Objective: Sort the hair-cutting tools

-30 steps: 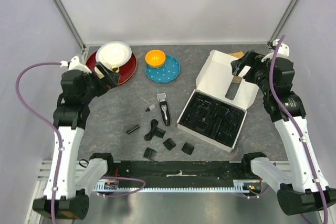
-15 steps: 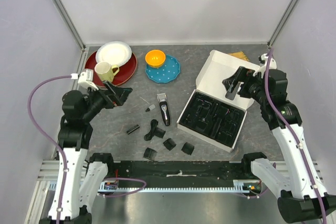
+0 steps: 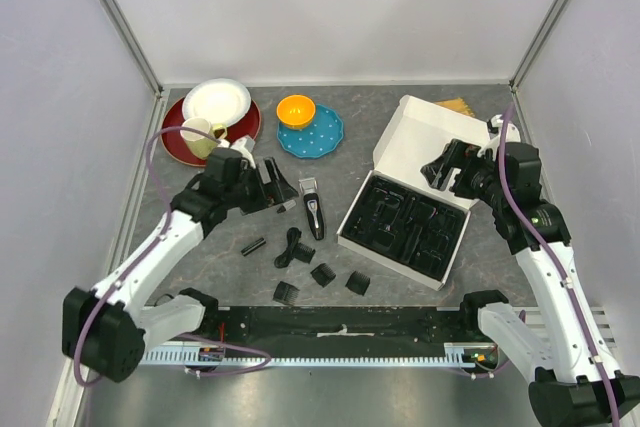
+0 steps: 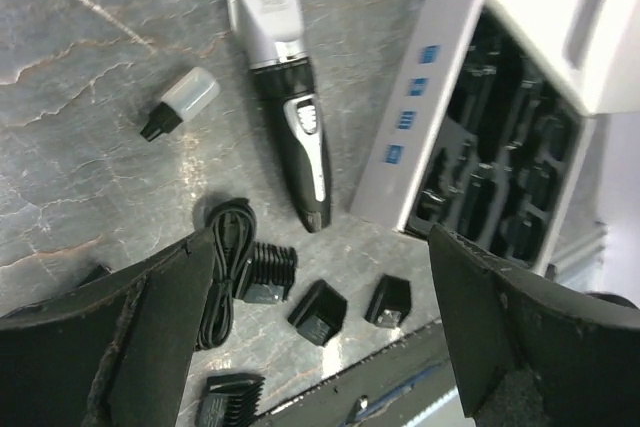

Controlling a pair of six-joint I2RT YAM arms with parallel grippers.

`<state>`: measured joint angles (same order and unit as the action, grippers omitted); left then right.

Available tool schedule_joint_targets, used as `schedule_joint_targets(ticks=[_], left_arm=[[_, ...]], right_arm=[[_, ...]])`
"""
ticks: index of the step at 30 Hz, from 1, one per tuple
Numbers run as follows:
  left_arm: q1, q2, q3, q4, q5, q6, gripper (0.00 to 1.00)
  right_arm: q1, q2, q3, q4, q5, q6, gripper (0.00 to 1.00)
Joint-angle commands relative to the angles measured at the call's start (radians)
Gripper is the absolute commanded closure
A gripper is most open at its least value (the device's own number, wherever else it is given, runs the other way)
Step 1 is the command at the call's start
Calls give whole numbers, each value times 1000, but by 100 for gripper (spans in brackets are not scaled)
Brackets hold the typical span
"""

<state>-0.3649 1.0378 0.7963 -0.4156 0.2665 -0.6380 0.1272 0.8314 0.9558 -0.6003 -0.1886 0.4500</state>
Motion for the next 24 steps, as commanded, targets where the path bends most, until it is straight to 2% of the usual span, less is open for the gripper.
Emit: schedule_joint_targets(ticks=[1, 7, 16, 24], left_arm=[[-107, 132, 50, 40, -211, -94, 7], [-184, 307, 98, 61, -318, -144, 13], [-249, 540, 233, 87, -316, -141, 16], [-270, 682, 333, -12, -458, -209, 18]], right_arm=[[3, -11, 1, -7, 28, 12, 2], [3, -32, -8, -36, 37, 21, 2], [3, -17, -12, -58, 51, -28, 2], [2, -9, -8, -58, 57, -42, 2]])
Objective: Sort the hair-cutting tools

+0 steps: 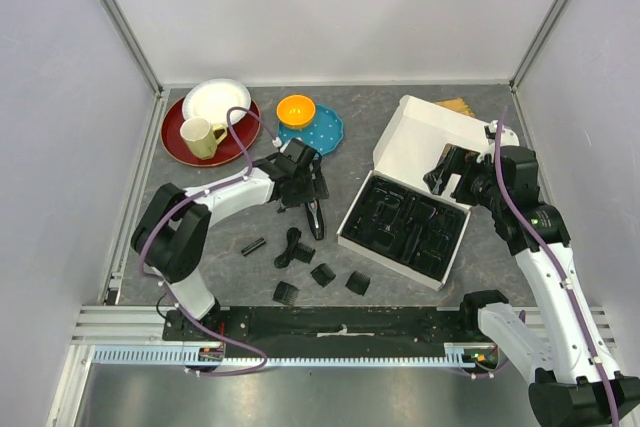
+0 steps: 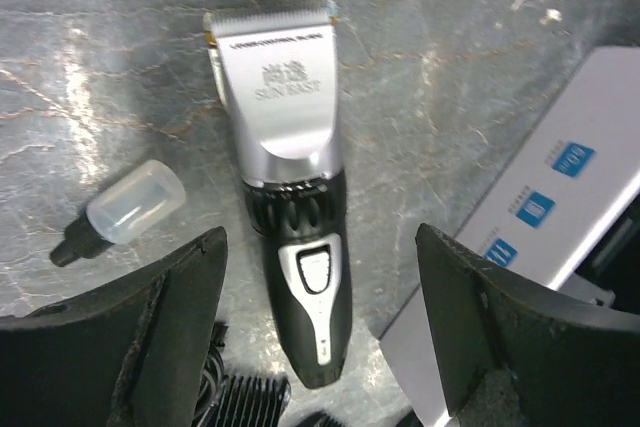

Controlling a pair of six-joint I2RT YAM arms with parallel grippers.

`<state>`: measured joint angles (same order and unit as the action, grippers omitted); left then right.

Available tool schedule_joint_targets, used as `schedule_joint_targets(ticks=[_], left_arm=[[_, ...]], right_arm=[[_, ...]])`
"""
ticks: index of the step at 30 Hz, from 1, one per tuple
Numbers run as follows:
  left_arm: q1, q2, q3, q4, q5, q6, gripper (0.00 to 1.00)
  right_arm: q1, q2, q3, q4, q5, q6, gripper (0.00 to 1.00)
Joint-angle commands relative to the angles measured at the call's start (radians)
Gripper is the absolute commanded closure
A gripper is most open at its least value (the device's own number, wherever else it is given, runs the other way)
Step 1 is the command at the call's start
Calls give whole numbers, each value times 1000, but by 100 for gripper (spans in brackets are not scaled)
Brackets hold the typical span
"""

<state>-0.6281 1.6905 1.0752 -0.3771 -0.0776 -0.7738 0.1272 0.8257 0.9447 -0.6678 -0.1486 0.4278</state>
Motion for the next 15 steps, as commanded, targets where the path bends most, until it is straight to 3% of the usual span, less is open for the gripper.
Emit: schedule_joint_targets(ticks=[1, 5, 15], left_arm=[[-7, 32, 57, -51, -119, -74, 18], [-22, 49, 66, -51, -122, -71, 21], [-41, 126, 121, -71, -131, -27, 44]], right_arm=[[3, 0, 5, 10, 15, -21, 2], [3, 9, 5, 8, 4, -26, 2], [3, 3, 3, 5, 0, -12, 2]])
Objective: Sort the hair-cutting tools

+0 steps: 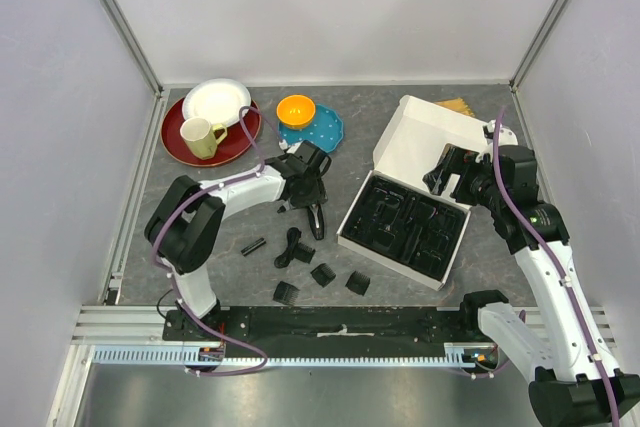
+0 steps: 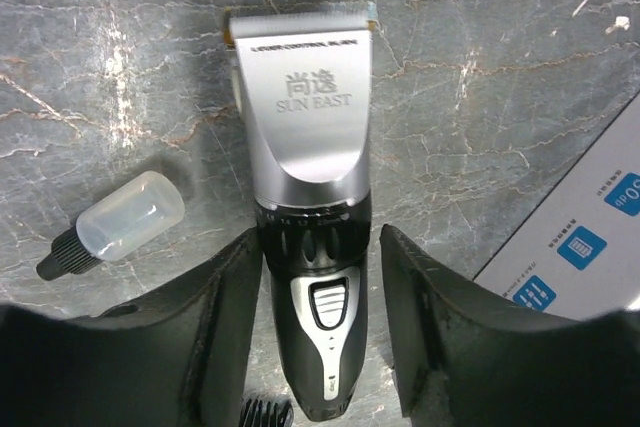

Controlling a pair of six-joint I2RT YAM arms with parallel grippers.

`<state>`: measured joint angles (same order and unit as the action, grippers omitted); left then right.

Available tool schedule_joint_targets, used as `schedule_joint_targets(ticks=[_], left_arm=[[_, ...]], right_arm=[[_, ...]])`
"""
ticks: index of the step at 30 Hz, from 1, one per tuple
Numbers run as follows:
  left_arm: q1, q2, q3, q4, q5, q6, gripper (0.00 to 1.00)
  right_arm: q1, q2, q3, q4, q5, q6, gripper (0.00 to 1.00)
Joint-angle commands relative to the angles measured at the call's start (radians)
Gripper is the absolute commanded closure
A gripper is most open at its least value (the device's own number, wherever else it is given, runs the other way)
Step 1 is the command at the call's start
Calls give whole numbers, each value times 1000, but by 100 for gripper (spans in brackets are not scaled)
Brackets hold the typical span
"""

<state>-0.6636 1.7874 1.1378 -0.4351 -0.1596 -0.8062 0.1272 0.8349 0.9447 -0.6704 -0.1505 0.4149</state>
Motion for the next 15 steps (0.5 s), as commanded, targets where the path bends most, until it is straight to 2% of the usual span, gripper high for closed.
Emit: schedule_joint_targets(ticks=[1, 5, 9, 12, 15], left_arm=[[-5, 33, 63, -20, -55, 9, 44], [-5, 56, 89, -42, -63, 33, 55], [-7, 60, 102, -54, -67, 56, 81], [-13, 26, 102, -51, -61, 79, 91], [-30, -26, 100, -44, -52, 117, 96]], right_arm=[[3, -7, 3, 8, 2, 2, 2], [3, -8, 11, 8, -6, 19, 2], [2, -13, 29, 8, -11, 27, 2], [3, -14, 49, 6, -12, 33, 2], [3, -19, 66, 6, -15, 44, 2]])
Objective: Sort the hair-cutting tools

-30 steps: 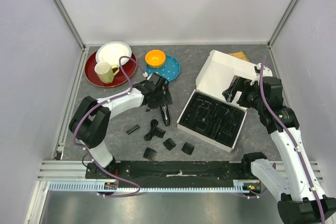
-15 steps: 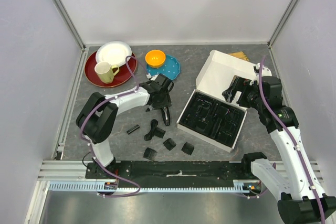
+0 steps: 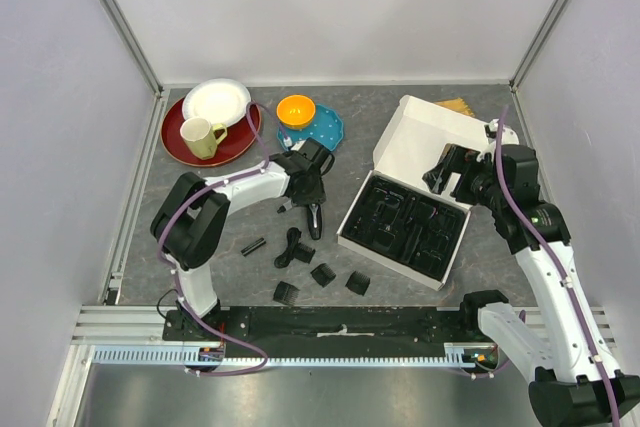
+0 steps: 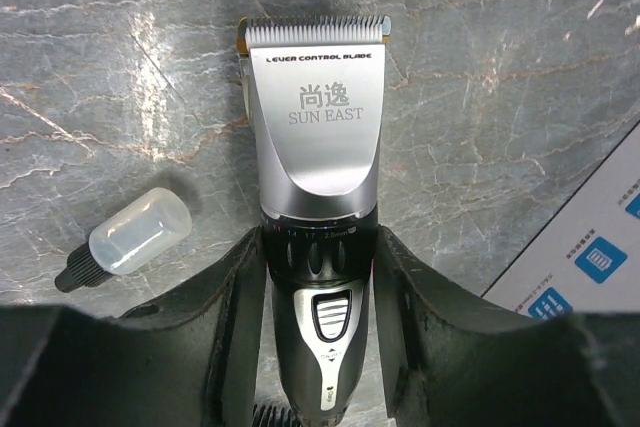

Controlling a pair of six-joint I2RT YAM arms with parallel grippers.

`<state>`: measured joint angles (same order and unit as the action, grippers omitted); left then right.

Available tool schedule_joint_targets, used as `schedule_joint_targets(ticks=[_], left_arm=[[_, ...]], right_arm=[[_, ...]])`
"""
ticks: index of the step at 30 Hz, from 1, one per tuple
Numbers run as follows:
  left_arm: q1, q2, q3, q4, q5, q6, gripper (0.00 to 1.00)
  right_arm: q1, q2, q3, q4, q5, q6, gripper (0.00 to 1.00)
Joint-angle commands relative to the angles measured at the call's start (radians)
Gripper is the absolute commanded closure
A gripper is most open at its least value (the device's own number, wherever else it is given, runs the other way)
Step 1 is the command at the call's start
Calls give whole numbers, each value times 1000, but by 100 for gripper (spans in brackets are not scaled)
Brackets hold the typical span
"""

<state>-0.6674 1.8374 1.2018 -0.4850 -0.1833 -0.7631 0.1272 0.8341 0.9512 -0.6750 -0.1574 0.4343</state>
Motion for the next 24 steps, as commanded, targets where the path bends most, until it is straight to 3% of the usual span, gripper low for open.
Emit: schedule_joint_targets(ticks=[1, 13, 17, 24], left_arm=[[-34, -90, 35, 16, -12, 90, 96], [-190, -302, 27, 272, 252, 254, 98], [-270, -254, 44, 403, 301, 291, 98], [-336, -87, 151, 480, 347, 318, 98]], right_arm=[[3, -21, 66, 11, -17, 27, 2], [3, -131, 210, -26, -31, 83, 2], [2, -202, 256, -32, 21, 118, 2], [3, -271, 331, -52, 41, 124, 2]])
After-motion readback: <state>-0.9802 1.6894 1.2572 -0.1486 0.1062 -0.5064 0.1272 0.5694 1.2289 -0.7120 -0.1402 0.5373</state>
